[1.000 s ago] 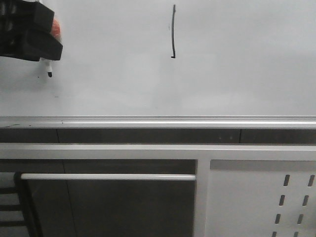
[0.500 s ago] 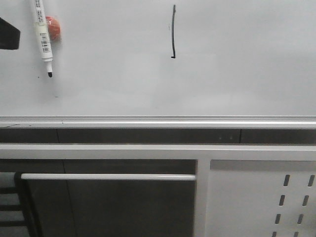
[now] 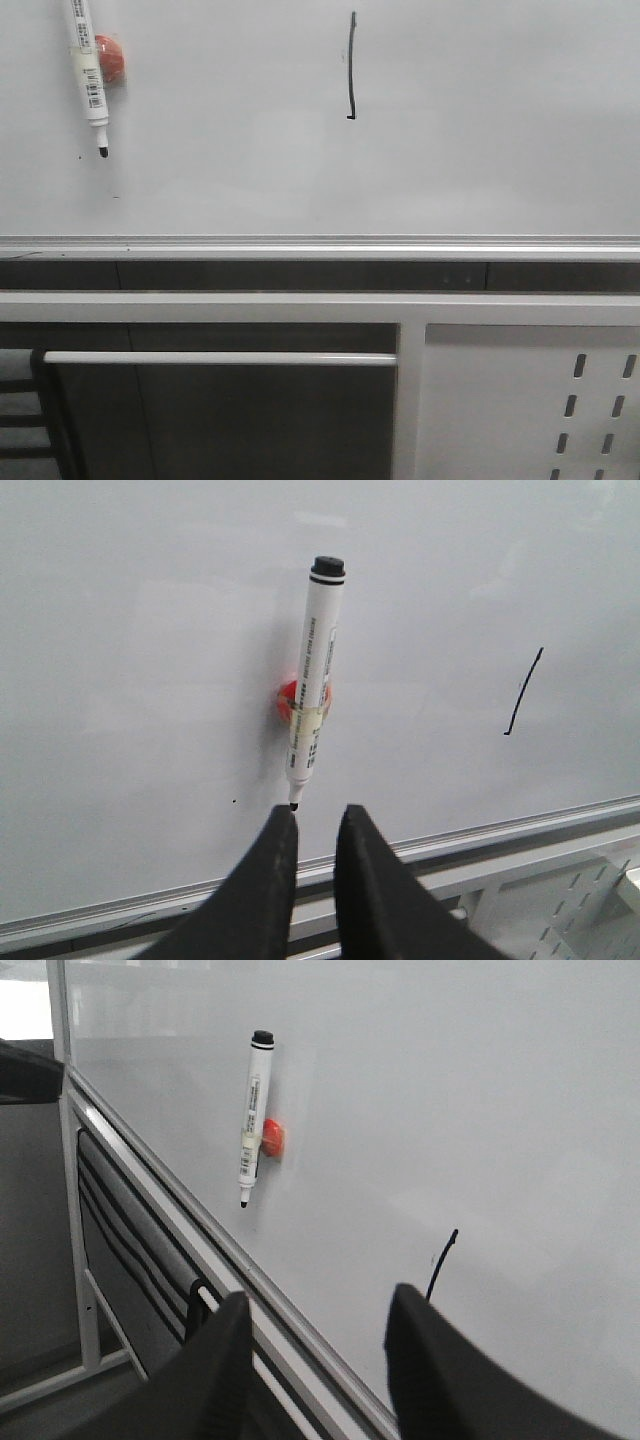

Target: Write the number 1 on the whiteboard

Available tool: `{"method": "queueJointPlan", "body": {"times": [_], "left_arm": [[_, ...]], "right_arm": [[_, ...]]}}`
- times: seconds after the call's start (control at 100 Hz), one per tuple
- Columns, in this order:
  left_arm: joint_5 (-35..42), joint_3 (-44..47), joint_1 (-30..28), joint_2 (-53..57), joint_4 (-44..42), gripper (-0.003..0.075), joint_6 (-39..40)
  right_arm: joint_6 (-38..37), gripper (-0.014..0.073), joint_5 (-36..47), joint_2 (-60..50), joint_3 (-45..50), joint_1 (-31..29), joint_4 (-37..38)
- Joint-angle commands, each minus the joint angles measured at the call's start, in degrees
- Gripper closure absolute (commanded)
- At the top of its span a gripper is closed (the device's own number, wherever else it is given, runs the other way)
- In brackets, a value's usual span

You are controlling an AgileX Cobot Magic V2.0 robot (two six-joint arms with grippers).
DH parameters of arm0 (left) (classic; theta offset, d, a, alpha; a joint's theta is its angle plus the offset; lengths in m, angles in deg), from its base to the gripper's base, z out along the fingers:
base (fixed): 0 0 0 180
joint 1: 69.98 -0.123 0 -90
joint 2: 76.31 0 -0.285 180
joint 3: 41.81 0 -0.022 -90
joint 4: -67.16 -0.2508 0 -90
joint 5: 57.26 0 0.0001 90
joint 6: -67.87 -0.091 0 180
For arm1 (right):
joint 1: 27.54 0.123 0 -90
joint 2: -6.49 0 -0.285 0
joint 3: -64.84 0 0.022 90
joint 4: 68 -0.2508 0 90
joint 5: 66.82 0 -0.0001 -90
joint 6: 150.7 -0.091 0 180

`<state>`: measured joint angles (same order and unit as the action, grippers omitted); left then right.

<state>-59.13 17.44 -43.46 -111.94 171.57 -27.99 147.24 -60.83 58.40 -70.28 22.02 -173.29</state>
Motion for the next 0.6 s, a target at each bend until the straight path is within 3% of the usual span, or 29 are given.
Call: {"method": "queueJointPlan", "body": {"times": [0.0,0.14,0.59], "left_arm": [[-1.5,0.3,-0.2,2.8,1.2,0.0738,0.5],[-1.9,3.8,-0.2,7.5,0.2,0.0738,0.5],[-2.2,11.1,-0.2,15.2,-0.3,0.0738,0.5]], "right_arm": [[0.1,0.0454,-1.1,-0.6,-1.3,0.1,-1.3],[0.1,0.0675,-1.2,-0.7,-0.6,0.1,-1.3],[0.1,0.0671,-2.2,-10.7,9.7,0.1,-1.3]]}}
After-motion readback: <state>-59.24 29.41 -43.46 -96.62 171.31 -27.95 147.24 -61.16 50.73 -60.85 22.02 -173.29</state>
